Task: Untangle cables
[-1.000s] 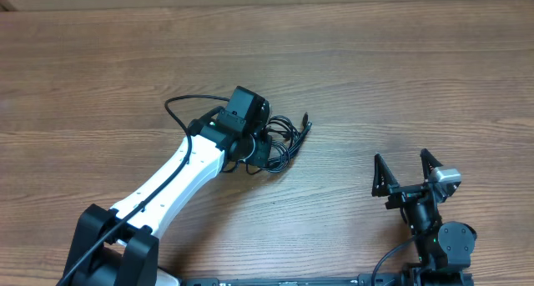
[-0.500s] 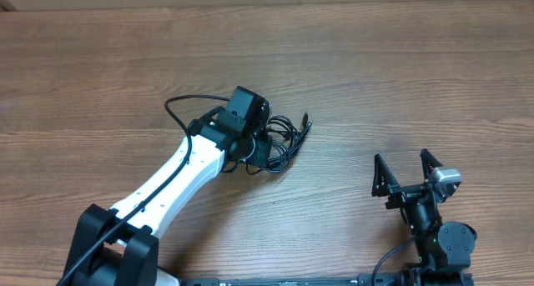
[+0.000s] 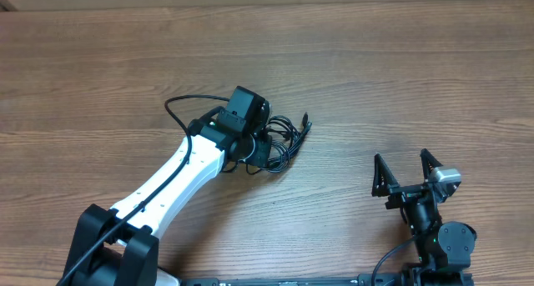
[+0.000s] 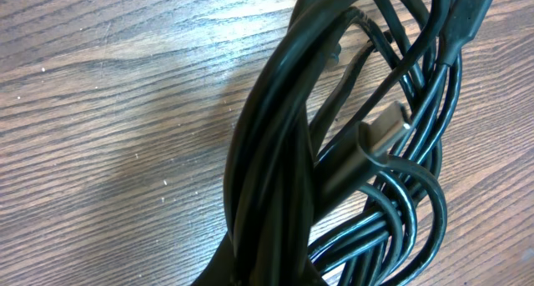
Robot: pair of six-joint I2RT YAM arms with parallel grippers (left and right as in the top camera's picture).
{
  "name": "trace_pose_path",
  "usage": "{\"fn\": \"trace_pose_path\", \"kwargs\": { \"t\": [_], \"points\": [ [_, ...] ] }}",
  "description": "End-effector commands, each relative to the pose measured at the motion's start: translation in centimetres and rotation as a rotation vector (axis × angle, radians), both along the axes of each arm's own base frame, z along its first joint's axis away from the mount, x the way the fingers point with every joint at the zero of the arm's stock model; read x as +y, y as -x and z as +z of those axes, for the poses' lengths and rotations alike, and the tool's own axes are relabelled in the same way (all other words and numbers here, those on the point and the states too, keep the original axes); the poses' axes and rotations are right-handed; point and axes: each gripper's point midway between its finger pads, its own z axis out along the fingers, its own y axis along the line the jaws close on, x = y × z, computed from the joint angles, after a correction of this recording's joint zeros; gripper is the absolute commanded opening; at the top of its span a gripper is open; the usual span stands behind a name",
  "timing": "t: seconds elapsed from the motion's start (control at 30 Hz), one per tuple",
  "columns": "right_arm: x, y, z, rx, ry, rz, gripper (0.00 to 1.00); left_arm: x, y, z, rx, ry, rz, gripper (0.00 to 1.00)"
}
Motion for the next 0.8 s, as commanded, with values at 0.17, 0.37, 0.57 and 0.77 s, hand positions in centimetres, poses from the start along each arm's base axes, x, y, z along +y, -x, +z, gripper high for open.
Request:
{"fn": "trace_pose_path", "kwargs": {
  "t": [0.17,0.37,0.57,0.77],
  "points": [
    [0.0,0.0,-0.2,-0.003,0.004,-0.003,1.00,-0.4,0.3,0.0,0.005,0.013,-0.016,0.04],
    [0.0,0.0,-0.2,-0.002,0.004,-0.003,1.00,-0.6,0.0,0.5,-0.005,0.015,-0.022,0.04],
    [0.0,0.0,-0.2,-0.003,0.004,-0.003,1.00,-0.6,-0.1,2.0,-0.043,0.027,-0.035,0.04],
    [0.0,0.0,-0.2,-0.003,0.004,-0.003,1.00,-0.4,0.0,4.3,-0.106,0.042,-0.057,0.04]
  ]
}}
